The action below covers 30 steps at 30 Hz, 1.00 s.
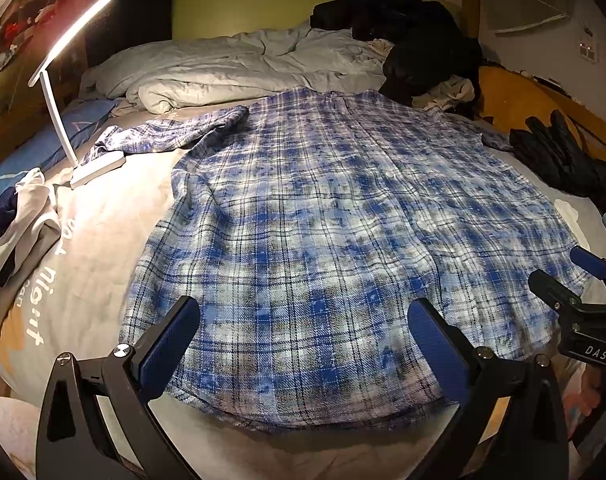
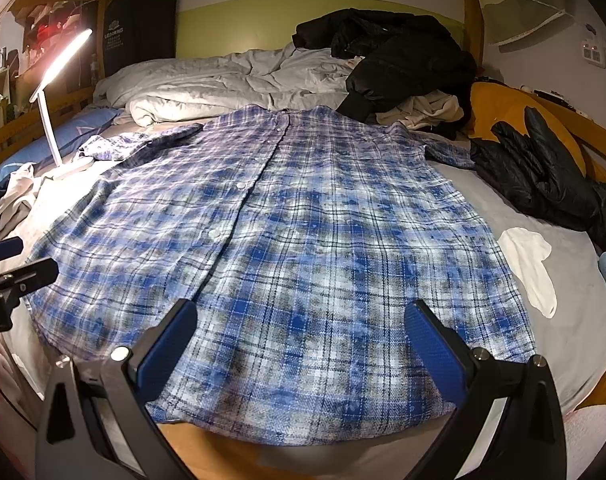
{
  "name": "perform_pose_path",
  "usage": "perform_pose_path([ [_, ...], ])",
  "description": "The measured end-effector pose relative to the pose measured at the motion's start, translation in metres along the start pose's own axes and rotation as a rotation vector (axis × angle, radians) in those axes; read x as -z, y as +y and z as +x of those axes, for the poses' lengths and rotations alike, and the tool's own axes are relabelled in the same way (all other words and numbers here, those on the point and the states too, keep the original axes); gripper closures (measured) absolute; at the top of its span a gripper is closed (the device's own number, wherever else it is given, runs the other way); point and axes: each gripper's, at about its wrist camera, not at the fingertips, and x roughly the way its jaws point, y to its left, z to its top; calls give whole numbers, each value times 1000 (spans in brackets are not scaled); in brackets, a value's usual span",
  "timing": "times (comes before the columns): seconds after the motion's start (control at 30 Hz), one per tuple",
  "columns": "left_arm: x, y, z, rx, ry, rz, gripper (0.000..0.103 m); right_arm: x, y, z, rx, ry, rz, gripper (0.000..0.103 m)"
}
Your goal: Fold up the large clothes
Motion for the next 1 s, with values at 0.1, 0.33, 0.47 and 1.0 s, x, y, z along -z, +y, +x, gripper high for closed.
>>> perform_pose_path([
  [0.1, 0, 0, 0, 2, 1, 2, 0, 0, 0, 0, -1, 1, -1, 0],
  [0.33, 0, 0, 0, 2, 5, 3, 0, 1, 0, 0, 2, 0, -2, 0],
  [0.47, 1, 0, 1, 0, 8, 5, 0, 1, -1, 1, 8, 2, -1, 0],
  [1.0, 2, -1, 2, 1, 9, 4, 0, 1, 0, 1, 10, 2, -5, 0],
])
